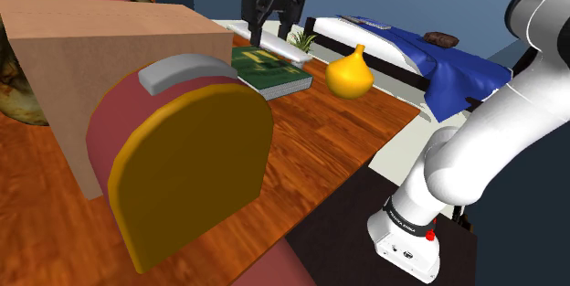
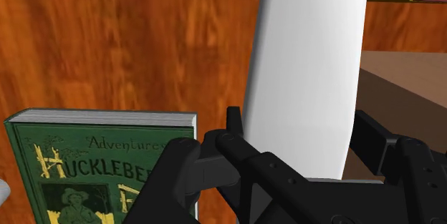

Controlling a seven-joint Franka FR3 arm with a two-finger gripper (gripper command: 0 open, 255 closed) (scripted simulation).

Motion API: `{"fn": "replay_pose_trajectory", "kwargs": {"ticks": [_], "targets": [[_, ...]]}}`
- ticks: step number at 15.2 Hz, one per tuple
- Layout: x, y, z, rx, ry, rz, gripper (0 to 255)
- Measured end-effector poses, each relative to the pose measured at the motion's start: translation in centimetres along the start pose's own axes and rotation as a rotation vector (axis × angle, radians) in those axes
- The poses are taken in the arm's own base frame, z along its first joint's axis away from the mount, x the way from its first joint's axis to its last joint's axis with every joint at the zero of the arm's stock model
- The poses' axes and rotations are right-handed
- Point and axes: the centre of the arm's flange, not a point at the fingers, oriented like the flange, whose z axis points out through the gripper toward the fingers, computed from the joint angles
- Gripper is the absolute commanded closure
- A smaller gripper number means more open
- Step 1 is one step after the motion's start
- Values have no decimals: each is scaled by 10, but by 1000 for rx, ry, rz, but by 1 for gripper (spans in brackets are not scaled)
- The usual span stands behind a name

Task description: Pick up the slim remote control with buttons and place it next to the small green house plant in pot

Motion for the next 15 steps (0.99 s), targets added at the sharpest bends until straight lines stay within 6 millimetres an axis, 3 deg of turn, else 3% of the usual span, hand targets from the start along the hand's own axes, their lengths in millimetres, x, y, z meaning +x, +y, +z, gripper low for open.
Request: {"fn": "replay_pose_trajectory", "kwargs": {"ticks": [3,15], "targets": [[3,15,-7,0,0,1,255],[24,170,-12,0,0,2,255]]}}
